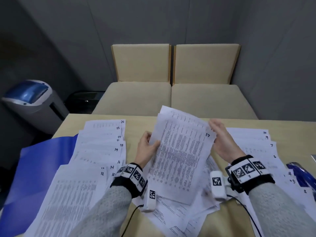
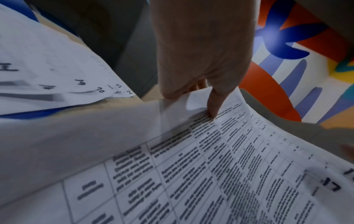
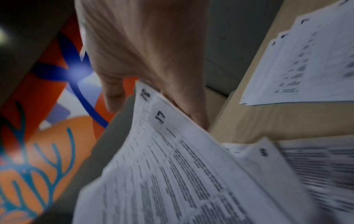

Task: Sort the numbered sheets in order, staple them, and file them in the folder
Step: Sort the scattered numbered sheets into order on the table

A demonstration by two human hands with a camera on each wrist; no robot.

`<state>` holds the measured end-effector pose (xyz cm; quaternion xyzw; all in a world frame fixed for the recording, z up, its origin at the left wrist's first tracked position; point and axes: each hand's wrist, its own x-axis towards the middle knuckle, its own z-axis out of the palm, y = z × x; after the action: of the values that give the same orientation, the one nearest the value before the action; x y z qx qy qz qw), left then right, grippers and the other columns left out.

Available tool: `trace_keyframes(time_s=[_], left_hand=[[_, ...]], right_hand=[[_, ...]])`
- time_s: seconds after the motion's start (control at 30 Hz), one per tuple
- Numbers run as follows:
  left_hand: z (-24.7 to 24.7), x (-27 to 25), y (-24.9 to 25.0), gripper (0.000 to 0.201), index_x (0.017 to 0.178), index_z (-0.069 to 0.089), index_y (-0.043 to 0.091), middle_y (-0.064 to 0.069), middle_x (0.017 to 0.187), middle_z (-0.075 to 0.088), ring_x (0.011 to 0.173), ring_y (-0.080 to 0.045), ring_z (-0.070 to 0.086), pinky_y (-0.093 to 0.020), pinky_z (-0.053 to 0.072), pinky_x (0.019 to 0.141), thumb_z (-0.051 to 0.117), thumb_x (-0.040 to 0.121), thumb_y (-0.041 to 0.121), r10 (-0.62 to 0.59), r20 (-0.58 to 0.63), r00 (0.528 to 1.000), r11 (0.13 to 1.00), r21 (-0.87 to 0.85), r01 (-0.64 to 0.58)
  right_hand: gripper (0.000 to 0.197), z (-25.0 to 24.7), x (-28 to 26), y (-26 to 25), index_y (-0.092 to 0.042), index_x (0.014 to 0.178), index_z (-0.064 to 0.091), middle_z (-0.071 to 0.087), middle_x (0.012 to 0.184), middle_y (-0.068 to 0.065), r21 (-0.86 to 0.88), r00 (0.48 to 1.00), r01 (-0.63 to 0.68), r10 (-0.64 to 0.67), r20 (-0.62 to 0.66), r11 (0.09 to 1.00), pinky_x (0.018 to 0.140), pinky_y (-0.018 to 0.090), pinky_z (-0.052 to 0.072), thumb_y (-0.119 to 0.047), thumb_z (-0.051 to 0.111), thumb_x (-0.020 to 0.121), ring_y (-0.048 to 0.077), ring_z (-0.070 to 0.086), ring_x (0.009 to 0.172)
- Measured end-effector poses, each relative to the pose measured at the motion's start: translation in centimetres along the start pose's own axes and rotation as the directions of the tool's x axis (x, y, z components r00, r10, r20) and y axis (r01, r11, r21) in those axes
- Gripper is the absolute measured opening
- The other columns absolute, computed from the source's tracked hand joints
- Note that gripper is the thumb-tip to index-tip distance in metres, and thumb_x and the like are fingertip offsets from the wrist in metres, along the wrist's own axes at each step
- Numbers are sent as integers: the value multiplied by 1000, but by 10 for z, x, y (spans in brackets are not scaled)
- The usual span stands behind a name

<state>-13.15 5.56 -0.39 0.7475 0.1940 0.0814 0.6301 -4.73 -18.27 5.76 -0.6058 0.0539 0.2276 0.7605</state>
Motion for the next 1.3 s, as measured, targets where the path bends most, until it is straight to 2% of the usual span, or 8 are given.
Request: trace_keyframes(time_s=[0.1, 0.27, 0.4, 0.53, 0.67, 0.97, 1.1, 1.3], left_hand=[[3, -7, -21, 24, 98, 47, 14, -11, 106, 65, 97, -25, 65, -42, 56, 84, 65, 85, 5, -33, -12, 999, 998, 58, 34], [7, -23, -62, 50, 122, 32, 23, -14, 111, 63, 96, -28, 65, -47, 54, 86, 62, 84, 10, -185, -66, 981, 979, 72, 189], [2, -27, -79, 38, 120, 44, 14, -10, 115, 61, 102, -25, 61, -34, 49, 89, 60, 86, 11, -292, -106, 950, 946, 112, 303], [-6, -25, -80, 47, 133, 38, 9, -6, 131, 51, 119, -24, 52, -30, 42, 97, 55, 91, 20, -333, -36, 942, 904, 272, 330], [-41, 8, -68, 34, 125, 46, 12, -8, 116, 59, 98, -21, 58, -33, 49, 84, 50, 95, 28, -168, -53, 984, 859, 481, 173], [-187, 75, -94, 38, 126, 43, 22, -4, 128, 44, 117, -27, 43, -48, 33, 101, 45, 89, 11, -215, 30, 976, 214, 977, 18], [-197, 76, -92, 40, 128, 43, 24, -3, 127, 42, 121, -25, 41, -51, 20, 111, 48, 89, 12, -182, 135, 974, 209, 973, -96], [-203, 64, -89, 36, 115, 52, 19, -4, 113, 46, 105, -27, 48, -40, 31, 95, 51, 81, 6, 52, 152, 987, 326, 932, -160]], right_hand=[[57, -3, 7, 42, -22, 138, 32, 50, 123, 8, -274, 985, -145, 113, -129, 951, 83, 47, 50, -9, 60, 90, 24, 58, 99], [41, -5, 31, 98, -11, 127, 52, 60, 124, 10, -311, 939, -222, 116, -324, 924, 76, 33, 49, 1, 52, 88, 26, 59, 102], [55, 6, 33, 124, -7, 139, 39, 48, 136, 9, -364, 899, -432, 362, -247, 825, 101, 50, 38, 2, 56, 87, 37, 43, 129], [48, 18, 39, 140, 1, 129, 49, 58, 125, 16, -573, 902, -414, 235, -362, 707, 99, 49, 45, 10, 48, 82, 37, 53, 116], [55, 26, 47, 138, -3, 129, 49, 57, 124, 16, -653, 905, -407, 186, -383, 639, 91, 40, 46, 14, 46, 77, 37, 51, 115], [40, 17, 51, 147, 2, 108, 54, 62, 99, 26, -596, 898, -422, 226, -377, 683, 72, 37, 45, 19, 45, 74, 28, 52, 78], [36, 16, 55, 148, -1, 107, 55, 62, 98, 20, -547, 889, -437, 249, -385, 713, 89, 53, 47, 19, 45, 78, 33, 57, 87], [34, 25, 57, 130, -1, 119, 56, 63, 115, 17, -446, 897, -388, 219, -384, 807, 80, 39, 48, 12, 48, 88, 29, 55, 91]])
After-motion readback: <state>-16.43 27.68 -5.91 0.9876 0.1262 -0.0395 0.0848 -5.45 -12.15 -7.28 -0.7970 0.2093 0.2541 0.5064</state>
